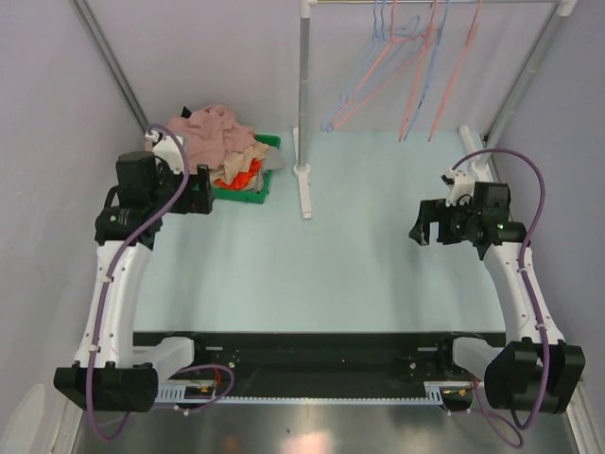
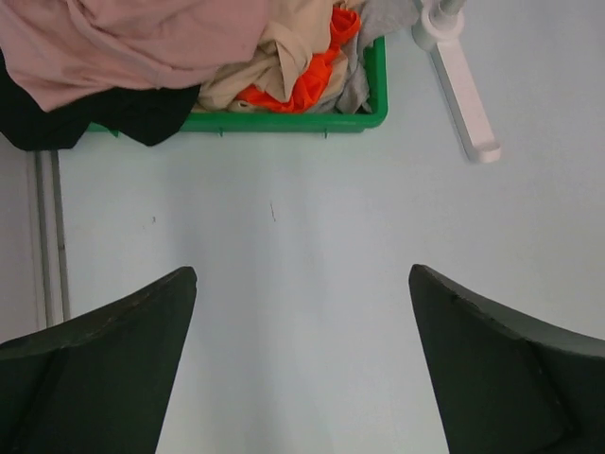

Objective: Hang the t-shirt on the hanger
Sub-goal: Pick up the T-shirt and place it in the bin.

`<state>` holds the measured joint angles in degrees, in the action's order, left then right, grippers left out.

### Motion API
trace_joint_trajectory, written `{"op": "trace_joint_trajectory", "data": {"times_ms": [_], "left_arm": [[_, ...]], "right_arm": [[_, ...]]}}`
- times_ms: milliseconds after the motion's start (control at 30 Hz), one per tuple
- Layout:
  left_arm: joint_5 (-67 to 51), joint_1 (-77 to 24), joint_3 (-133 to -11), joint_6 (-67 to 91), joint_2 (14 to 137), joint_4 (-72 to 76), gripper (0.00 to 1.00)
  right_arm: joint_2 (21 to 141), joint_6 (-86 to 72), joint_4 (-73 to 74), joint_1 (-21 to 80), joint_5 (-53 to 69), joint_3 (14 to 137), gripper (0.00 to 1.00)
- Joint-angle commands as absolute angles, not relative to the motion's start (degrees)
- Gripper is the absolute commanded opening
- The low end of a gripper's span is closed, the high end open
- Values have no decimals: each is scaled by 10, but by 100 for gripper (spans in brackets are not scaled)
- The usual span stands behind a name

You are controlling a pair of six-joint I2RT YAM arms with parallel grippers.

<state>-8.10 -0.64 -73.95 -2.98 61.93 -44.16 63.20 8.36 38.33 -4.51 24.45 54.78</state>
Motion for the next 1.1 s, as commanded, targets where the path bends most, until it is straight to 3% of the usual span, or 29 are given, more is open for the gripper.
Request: {"op": "trace_joint_trajectory", "data": {"times_ms": [0, 467, 633, 1067], "left_arm": [[-63, -2, -837, -24, 687, -414, 100], [4, 16, -1366, 2, 1144, -458, 100], [8, 16, -1374, -32, 1225, -372, 100], [16, 15, -1325, -76, 1309, -349, 96]], "right_arm": [[624, 62, 346, -50, 246, 565, 100], [643, 51, 331, -74, 279, 565, 100], [664, 65, 344, -74, 290, 565, 100], [681, 76, 352, -74, 295, 566, 100]]}}
